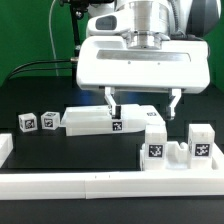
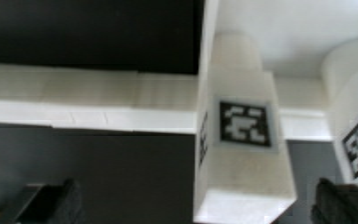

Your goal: Assemble chair

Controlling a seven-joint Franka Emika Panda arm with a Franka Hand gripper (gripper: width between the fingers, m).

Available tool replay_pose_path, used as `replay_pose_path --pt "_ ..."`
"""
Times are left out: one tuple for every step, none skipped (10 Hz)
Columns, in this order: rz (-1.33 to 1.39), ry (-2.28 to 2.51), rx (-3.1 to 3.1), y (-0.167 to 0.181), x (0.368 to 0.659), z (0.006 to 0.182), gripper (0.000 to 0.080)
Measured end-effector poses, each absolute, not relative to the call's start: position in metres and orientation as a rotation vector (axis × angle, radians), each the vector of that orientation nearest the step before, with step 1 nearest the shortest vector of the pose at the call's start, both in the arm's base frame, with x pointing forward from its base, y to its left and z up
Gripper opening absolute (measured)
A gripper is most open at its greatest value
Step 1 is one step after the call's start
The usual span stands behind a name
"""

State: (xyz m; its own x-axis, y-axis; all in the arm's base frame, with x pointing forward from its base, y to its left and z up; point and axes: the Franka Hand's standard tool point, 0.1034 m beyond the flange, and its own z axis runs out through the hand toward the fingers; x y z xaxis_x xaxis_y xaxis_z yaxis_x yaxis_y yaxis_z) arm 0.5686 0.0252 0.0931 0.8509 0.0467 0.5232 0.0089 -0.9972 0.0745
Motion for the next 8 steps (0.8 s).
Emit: replay_pose_path --pt "0.819 0.054 2.959 0.020 0.563 0.088 0.0649" --pt "0.797 0.037 2.970 0.019 0.560 0.078 0.0649" --pt "0.771 0.027 2.990 0.029 0.558 0.061 0.0649" --pt "0.757 0.030 3.000 0.036 0.562 0.049 0.0649" --pt "0.751 0.023 3.005 0.039 0.567 0.040 0.0649" --pt "0.753 0.008 3.008 0.042 0.572 0.035 0.0649" --pt "0.753 0.008 3.007 0.041 0.572 0.036 0.0649" --pt "0.752 0.007 3.007 0.040 0.571 0.035 0.0649"
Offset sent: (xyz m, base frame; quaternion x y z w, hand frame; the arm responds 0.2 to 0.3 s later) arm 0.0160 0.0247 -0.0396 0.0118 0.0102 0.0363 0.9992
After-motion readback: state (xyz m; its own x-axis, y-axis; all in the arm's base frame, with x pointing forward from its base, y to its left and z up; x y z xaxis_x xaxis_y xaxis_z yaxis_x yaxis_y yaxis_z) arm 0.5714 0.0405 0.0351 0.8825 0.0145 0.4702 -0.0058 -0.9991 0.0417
